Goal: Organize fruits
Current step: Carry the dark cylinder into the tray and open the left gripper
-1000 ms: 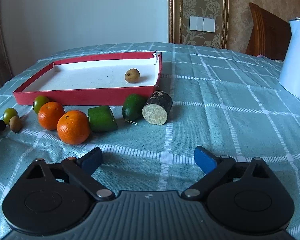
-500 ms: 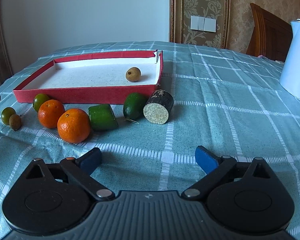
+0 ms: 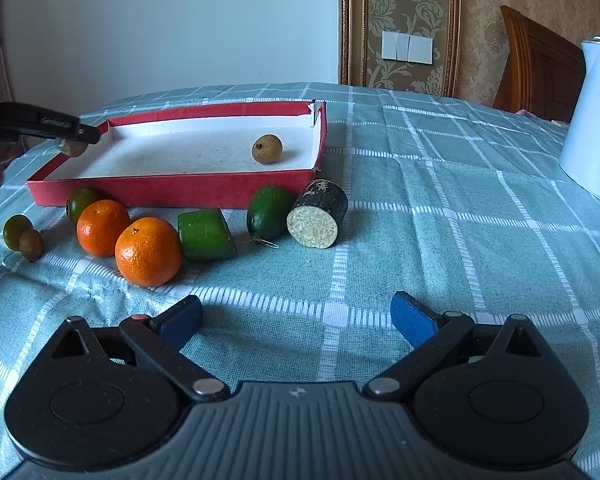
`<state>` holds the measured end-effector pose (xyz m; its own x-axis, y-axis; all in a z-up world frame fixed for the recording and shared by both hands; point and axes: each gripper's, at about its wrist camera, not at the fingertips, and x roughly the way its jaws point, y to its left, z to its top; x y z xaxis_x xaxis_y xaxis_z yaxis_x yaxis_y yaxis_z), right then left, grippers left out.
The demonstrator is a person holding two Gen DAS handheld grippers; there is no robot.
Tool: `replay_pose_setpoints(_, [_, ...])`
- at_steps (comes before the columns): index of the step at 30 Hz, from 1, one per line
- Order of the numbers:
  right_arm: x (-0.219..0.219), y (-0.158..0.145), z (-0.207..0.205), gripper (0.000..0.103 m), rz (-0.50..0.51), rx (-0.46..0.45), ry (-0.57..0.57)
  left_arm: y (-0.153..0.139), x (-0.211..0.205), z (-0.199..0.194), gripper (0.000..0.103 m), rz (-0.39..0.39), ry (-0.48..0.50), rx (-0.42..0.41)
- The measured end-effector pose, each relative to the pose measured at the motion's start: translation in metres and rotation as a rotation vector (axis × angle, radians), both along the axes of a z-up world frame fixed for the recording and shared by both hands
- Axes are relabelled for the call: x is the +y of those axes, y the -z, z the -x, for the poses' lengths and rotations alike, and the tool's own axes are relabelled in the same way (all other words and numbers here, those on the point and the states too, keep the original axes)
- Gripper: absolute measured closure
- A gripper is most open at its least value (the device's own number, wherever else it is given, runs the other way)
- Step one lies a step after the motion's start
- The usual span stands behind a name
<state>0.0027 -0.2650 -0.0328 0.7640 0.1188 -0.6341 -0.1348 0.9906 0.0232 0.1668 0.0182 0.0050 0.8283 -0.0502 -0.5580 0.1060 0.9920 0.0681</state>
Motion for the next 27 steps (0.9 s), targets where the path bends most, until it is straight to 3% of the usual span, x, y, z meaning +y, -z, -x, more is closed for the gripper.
replay_pose_setpoints(8, [0.0, 0.0, 0.0, 0.002, -0.001, 0.0, 0.0, 0.014, 0.001, -0.036, 0.073, -0.005, -0.032, 0.057])
replay_pose_setpoints(18, [0.0, 0.0, 0.0, 0.001, -0.001, 0.0, 0.0, 0.022, 0.014, -0.048, 0.071, 0.044, -0.052, 0.101])
replay_pose_setpoints(23, [0.0, 0.0, 0.0, 0.001, -0.001, 0.0, 0.0, 0.021, 0.01, -0.046, 0.07, 0.017, -0.047, 0.093])
replay_pose_setpoints(27, [0.0, 0.0, 0.0, 0.001, -0.001, 0.0, 0.0, 0.015, 0.008, -0.036, 0.063, -0.006, -0.057, 0.065])
